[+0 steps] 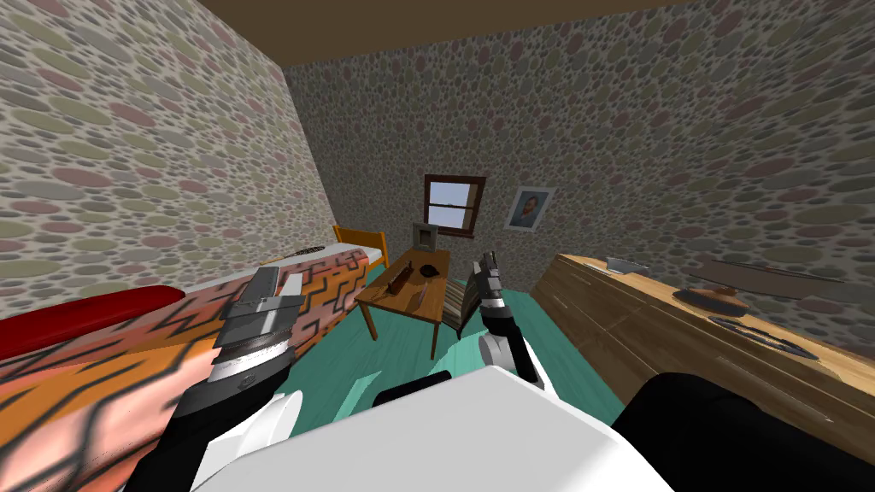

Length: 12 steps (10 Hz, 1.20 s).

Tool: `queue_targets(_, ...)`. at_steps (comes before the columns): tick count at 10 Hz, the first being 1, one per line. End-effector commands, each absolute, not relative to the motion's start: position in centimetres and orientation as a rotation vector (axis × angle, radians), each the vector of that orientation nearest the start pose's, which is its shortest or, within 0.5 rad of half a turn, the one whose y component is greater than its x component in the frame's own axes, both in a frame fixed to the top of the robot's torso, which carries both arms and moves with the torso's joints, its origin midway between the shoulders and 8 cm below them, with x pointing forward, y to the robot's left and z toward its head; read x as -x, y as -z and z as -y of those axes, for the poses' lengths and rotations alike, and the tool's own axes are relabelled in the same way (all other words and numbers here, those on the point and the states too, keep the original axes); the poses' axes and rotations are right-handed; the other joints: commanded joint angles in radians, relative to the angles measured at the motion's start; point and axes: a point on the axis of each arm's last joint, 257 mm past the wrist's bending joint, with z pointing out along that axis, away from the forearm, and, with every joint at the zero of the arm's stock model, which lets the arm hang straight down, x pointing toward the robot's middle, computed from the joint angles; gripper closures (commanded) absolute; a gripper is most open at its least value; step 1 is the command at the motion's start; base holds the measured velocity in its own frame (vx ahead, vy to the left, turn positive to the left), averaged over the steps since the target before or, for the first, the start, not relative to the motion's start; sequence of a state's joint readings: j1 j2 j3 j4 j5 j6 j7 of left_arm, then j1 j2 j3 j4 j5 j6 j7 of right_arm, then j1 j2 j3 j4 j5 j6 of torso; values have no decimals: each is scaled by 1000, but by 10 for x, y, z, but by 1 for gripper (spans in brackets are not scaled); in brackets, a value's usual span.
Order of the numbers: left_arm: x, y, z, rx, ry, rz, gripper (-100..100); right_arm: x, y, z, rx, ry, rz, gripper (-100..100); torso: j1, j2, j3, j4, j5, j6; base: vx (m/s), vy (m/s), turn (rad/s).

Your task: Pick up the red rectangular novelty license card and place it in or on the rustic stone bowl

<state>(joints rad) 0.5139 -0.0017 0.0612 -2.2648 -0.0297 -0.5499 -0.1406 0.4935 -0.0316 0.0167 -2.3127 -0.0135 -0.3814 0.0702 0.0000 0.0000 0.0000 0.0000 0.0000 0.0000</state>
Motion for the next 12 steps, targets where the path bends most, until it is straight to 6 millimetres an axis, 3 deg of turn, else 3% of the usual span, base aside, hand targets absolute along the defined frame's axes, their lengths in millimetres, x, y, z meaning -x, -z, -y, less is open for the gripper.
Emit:
queue_targets(1,-334,-24,-296,560,1092,-644,0,-360,-4,272,-698,-1257,-750,-100,0,0,0,0,0,0,19,39,87)
queue_targets(4,-334,-24,-296,560,1092,-643,0,-363,28,272,-760,-1275,-839,-100,5,-2,-1,-1,1,0,44,82,109)
queue_targets(7,-334,-24,-296,561,1092,-643,0,-362,77,274,-868,-1289,-955,-100,7,-5,-3,-1,2,0,75,107,159)
queue_targets(8,-334,-24,-296,561,1092,-643,0,-362,77,274,-868,-1289,-955,-100,8,-5,-3,-1,2,0,52,79,36)
queue_targets(12,-334,-24,-296,561,1092,-643,0,-347,160,280,-1068,-1280,-1141,-100,6,-5,-3,-1,2,0,79,94,195)
